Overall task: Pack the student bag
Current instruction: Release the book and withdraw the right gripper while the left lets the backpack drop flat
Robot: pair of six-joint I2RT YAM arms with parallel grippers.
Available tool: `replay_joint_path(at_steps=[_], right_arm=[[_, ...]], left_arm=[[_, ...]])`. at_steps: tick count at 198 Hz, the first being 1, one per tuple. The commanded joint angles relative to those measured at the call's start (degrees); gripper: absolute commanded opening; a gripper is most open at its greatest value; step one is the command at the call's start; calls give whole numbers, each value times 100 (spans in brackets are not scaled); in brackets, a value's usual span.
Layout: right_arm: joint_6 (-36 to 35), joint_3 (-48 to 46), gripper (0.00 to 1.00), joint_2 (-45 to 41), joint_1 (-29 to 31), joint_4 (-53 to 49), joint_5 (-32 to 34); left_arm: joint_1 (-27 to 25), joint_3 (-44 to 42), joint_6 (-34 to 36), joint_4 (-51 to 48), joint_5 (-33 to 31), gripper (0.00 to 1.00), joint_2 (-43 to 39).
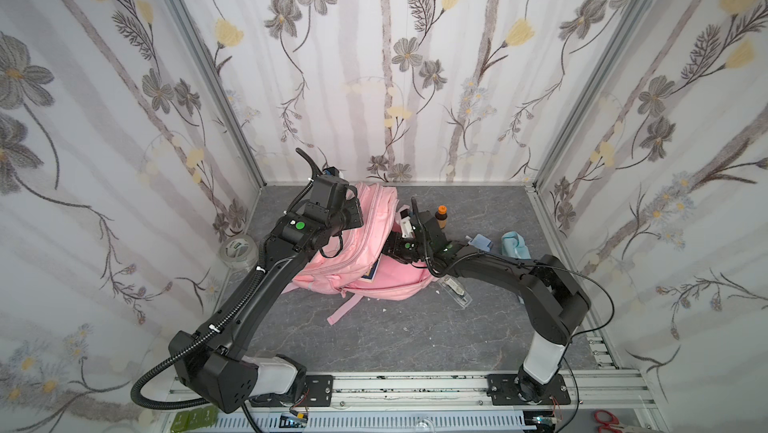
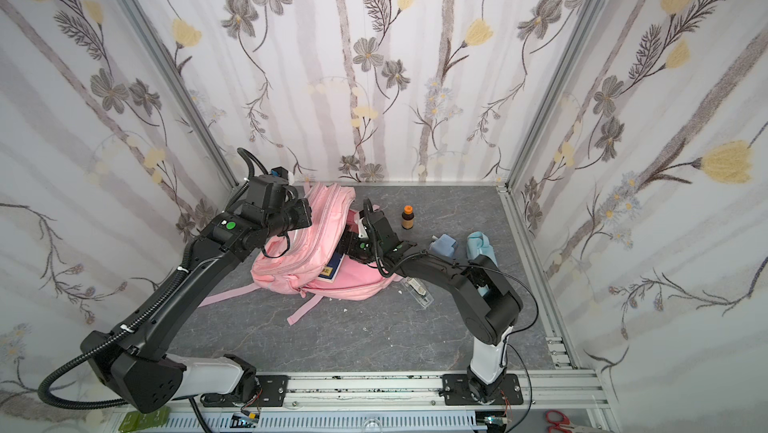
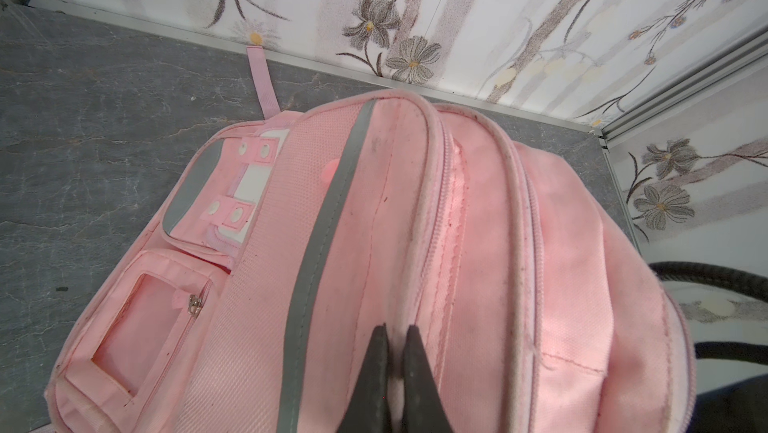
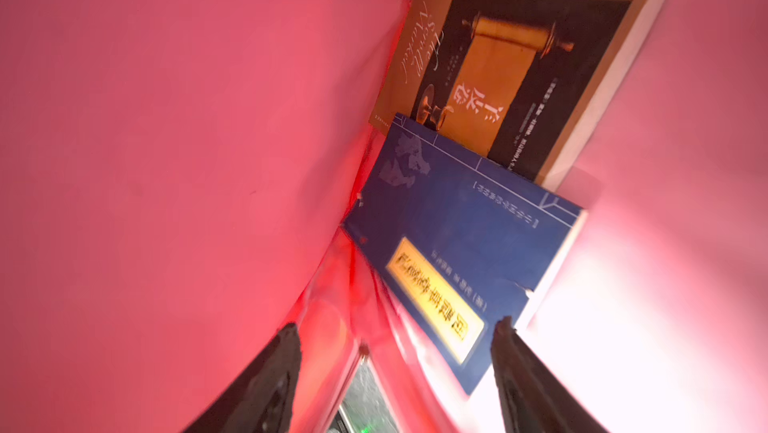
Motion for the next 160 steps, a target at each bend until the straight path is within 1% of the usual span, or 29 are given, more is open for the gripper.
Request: replay_joint_path(at_steps=[1, 21, 23, 26, 27, 29, 31, 35, 40, 45, 50, 65, 70, 86, 103, 112, 120, 133, 148, 160], right_arm=[[-729, -308, 71, -438, -68, -836, 235], [-1005, -674, 71, -982, -139, -1212, 386], [-1027, -719, 71, -1041, -147, -1242, 410], [-1045, -790, 71, -1126, -152, -1281, 437], [-1051, -810, 71, -1163, -161, -1296, 449], [-1056, -854, 71, -1209, -172, -1322, 461], [-1068, -904, 71, -1278, -182, -1344, 477], [-1081, -992, 71, -1401, -211, -1386, 506], [-1104, -1113, 71, -1557, -249, -1444, 540], [-1129, -1229, 70, -1774, -273, -1513, 606], [-1159, -1337, 70, -1973, -304, -1599, 705], [-1301, -1623, 69, -2499, -371, -1865, 1031], [-1370, -1673, 69, -2685, -387, -1974, 1179], [-1822, -1678, 66, -3203, -294, -2360, 1683], [-2561, -1624, 66, -3643, 106, -2366, 2220], [-3068, -1606, 69, -3776, 456, -2247, 2618], [-3630, -1569, 73, -3804, 867, -2100, 2984], [-4730, -1508, 75, -3658, 1357, -1854, 3381], [-6378, -1620, 77, -3373, 1886, -1444, 3668], [-7825, -1810, 79, -3144, 2151, -1159, 3524]], left_arm=[[9, -43, -38, 504, -231, 0, -85], [11, -169, 173, 566, -85, 0, -101], [9, -183, 206, 569, -55, 8, -103], [7, -195, 252, 573, -23, 23, -103], [3, -202, 268, 576, -7, 26, -103], [7, -219, 302, 572, 15, 40, -108], [2, -229, 330, 571, 32, 50, -115], [0, -237, 379, 558, 73, 66, -122], [0, -271, 440, 539, 87, 77, -153], [0, -306, 494, 512, 83, 84, -191], [2, -343, 547, 494, 55, 89, -249], [-1, -513, 727, 442, -107, 90, -423], [13, -571, 791, 409, -167, 90, -618], [9, -718, 1049, 265, -418, 90, -932], [8, -853, 1338, 25, -667, 90, -1250], [9, -914, 1474, -124, -788, 90, -1412], [7, -954, 1554, -272, -887, 90, -1554], [9, -1003, 1666, -489, -1020, 90, -1798], [8, -1022, 1716, -716, -1079, 90, -2081], [2, -1044, 1712, -880, -1083, 89, -2314]])
